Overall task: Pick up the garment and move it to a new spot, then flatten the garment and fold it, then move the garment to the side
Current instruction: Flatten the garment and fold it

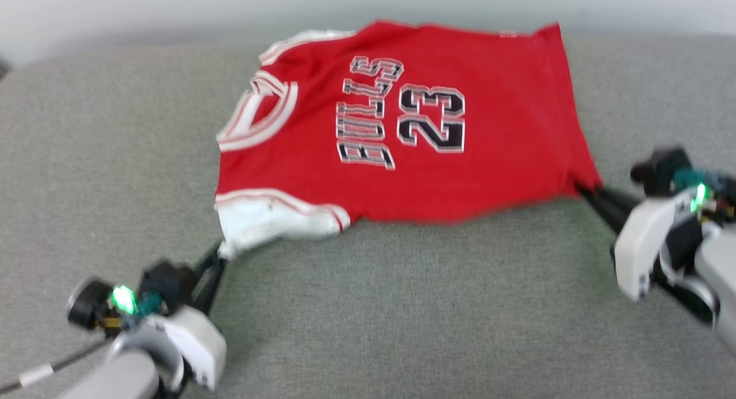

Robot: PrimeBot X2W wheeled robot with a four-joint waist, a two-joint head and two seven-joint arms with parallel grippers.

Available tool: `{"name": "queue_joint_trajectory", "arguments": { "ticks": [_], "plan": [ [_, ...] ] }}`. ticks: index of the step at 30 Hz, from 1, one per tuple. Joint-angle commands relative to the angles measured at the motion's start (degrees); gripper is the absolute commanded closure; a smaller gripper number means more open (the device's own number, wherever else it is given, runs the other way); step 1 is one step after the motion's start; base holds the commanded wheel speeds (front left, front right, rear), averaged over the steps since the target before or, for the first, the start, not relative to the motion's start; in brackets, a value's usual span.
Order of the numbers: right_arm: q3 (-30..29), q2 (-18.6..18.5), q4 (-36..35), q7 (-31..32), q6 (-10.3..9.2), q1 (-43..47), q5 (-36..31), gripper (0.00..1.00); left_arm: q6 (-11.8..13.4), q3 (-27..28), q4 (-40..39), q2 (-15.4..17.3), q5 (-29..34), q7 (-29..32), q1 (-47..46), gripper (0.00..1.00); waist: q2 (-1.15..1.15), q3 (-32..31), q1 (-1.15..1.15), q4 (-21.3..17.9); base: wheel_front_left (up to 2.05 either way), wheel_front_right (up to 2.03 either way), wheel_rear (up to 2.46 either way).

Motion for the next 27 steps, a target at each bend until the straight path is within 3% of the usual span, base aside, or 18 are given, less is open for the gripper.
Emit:
{"name": "queue_joint_trajectory", "arguments": {
  "ticks": [1, 14, 23, 27],
  "plan": [
    [0.19, -1.09, -1.24, 0.42, -0.05, 3.25, 0.82, 1.0, 0.81, -0.78, -1.63, 0.6, -0.39, 0.76, 2.66, 1.0, 0.0, -3.04, 0.01, 0.24, 0.0, 0.0, 0.0],
    [-4.68, -8.93, -11.54, 4.78, -0.05, 25.35, 3.49, 1.0, 5.45, -5.85, -12.21, 5.21, -5.64, 4.38, 20.83, 1.0, 0.0, -12.18, 0.01, 1.03, 0.0, 0.0, 0.0],
    [-12.17, -10.78, -15.45, 8.91, -0.05, 37.07, 2.81, 1.0, 5.7, -9.86, -17.04, 6.91, -7.52, 8.92, 26.59, 1.0, 0.0, -14.16, 0.01, 1.66, 0.0, 0.0, 0.0],
    [-15.51, -9.68, -16.57, 10.5, -0.05, 39.99, 1.62, 1.0, 5.51, -10.2, -17.2, 6.57, -7.82, 9.79, 26.2, 1.0, 0.0, -14.03, 0.01, 1.56, 0.0, 0.0, 0.0]
  ]
}}
